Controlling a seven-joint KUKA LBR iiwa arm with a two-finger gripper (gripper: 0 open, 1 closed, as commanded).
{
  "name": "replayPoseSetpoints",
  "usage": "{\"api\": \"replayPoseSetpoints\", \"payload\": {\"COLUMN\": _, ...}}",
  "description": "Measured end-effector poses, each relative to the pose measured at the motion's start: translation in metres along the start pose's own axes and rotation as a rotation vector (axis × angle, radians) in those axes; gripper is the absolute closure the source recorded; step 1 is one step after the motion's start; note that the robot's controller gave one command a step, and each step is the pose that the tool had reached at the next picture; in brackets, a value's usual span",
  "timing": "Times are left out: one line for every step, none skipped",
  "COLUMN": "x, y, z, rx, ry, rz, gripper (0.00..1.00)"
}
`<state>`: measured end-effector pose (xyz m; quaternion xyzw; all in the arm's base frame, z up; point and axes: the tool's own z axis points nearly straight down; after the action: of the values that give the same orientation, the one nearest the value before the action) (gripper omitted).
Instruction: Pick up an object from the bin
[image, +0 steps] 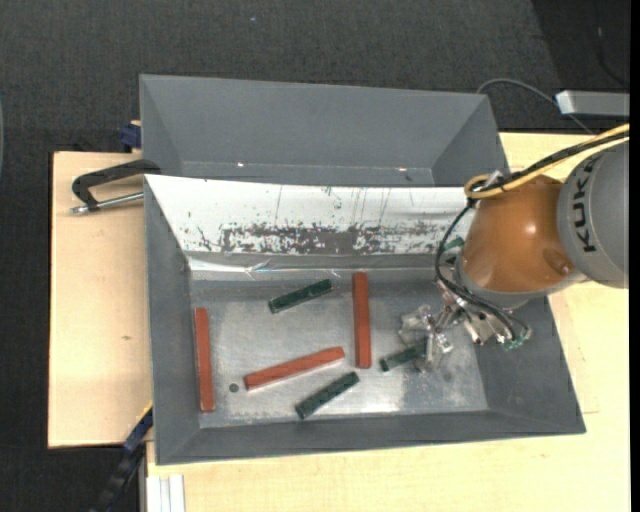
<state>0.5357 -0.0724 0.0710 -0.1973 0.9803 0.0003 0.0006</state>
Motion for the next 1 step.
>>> {"api": "replayPoseSetpoints", "payload": {"x": 0.0, "y": 0.0, "z": 0.0001, "rx": 0.0, "ry": 0.0, "rz": -0.001, "gripper": 1.0}}
